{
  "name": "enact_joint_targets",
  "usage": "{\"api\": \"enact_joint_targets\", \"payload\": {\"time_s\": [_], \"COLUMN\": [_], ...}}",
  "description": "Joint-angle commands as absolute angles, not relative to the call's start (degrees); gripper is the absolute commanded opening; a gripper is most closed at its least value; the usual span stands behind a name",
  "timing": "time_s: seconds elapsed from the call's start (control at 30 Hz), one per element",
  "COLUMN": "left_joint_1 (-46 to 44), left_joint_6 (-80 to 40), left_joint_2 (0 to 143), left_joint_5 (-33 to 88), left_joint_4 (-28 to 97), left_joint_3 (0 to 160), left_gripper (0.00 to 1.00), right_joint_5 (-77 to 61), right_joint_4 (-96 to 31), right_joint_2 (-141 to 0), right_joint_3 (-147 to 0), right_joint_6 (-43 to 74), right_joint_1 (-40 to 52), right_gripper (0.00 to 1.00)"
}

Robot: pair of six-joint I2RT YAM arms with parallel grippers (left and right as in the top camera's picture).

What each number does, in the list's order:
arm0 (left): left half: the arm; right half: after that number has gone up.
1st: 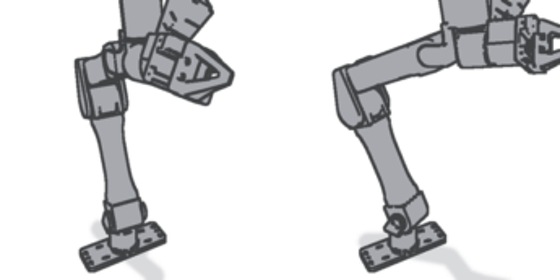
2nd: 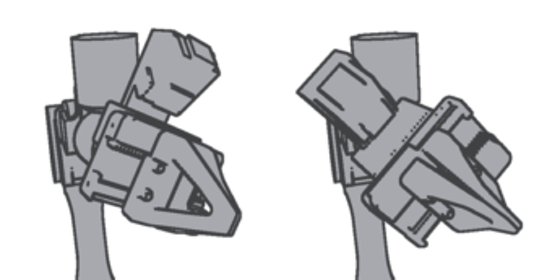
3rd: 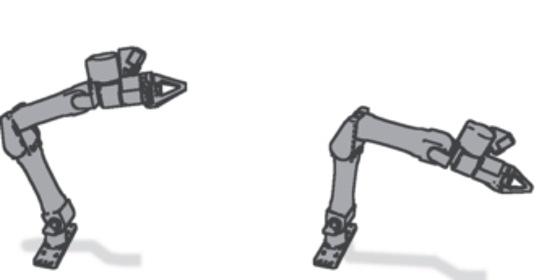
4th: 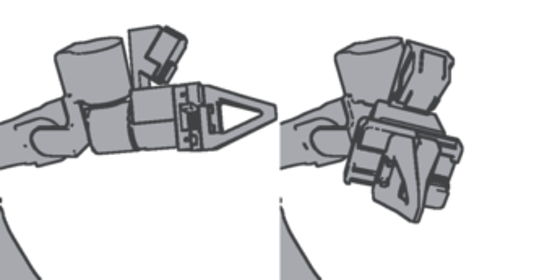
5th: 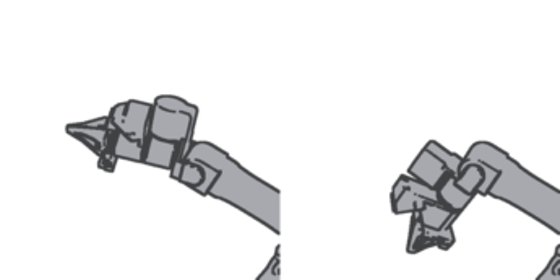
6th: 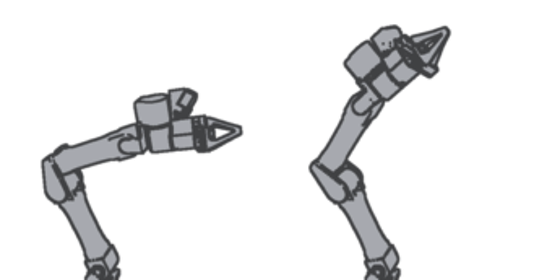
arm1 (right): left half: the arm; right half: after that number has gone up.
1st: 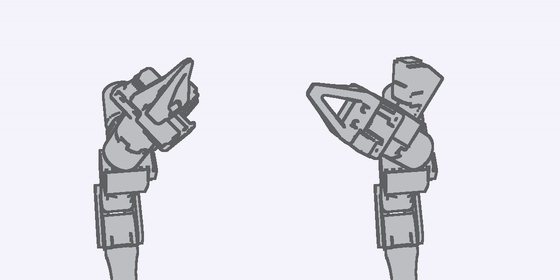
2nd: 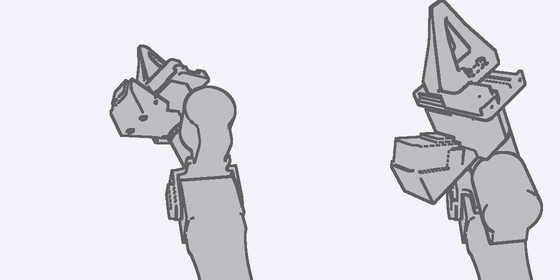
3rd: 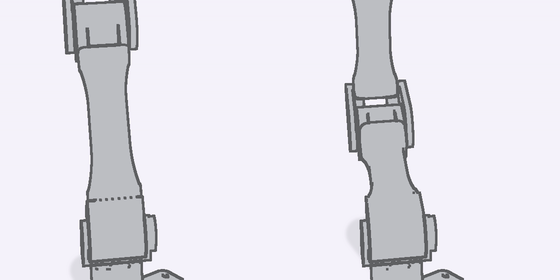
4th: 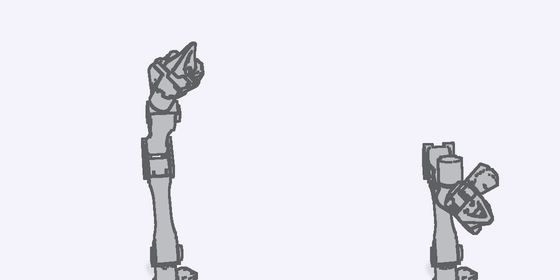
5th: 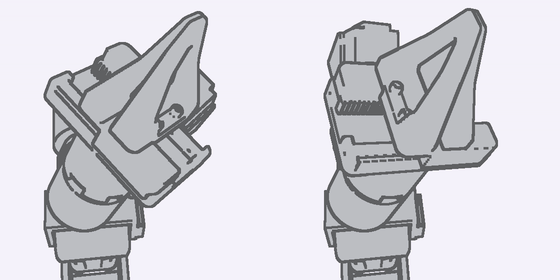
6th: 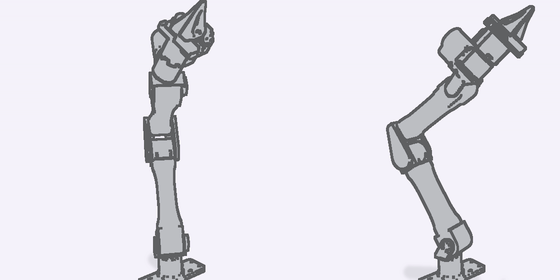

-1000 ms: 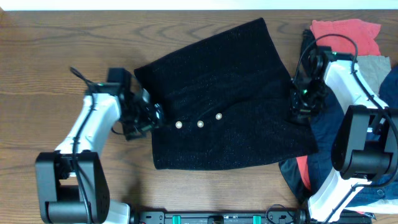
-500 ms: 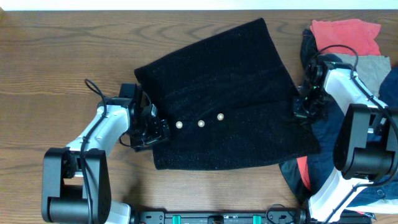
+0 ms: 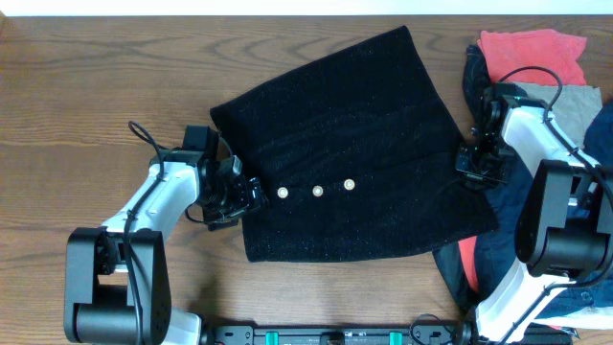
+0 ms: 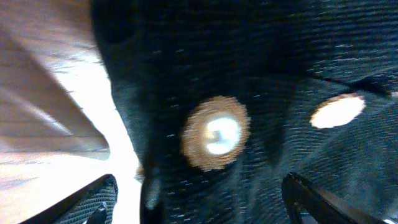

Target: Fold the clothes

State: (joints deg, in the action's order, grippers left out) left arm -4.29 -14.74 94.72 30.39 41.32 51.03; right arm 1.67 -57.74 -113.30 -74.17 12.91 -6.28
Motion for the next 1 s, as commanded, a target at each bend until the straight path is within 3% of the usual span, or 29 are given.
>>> {"api": "enact_joint_targets", "payload": {"time_s": [0.0,0.27,0.33,0.5,0.67,0.97], "left_joint_1": [-4.6,-8.1,-9.0,-9.7,-9.1,0.7], "left_joint_6": [-15.0,-15.0,-15.0,-15.2,-15.4,-15.1], "left_joint_2": [94.3,94.3,94.3,94.3,94.3,94.3], "left_joint_5": [34.0,34.0,33.4,28.6,23.1,20.3], "left_joint_4": [40.7,37.6,37.0,37.2,37.6,37.3], "left_joint_3": [50.8,50.8,50.8,50.8,50.8,50.8], "left_gripper": [0.86,0.86,0.80,0.39,0.06,0.06], "right_joint_5": [-0.1,0.0,0.0,0.0,-0.1,-4.8], "right_joint_4": [-57.1,-52.0,-52.0,-52.2,-52.7,-53.9], "right_joint_2": [-112.2,-112.2,-112.2,-112.2,-112.2,-112.2], "right_joint_3": [-70.5,-64.1,-64.1,-64.1,-64.1,-64.1], "right_joint_6": [11.0,11.1,11.1,11.1,11.1,15.3], "right_joint_1": [-4.8,-1.6,-1.0,-0.7,-0.7,1.2], "right_gripper": [0.24,0.23,0.23,0.22,0.21,0.15]}}
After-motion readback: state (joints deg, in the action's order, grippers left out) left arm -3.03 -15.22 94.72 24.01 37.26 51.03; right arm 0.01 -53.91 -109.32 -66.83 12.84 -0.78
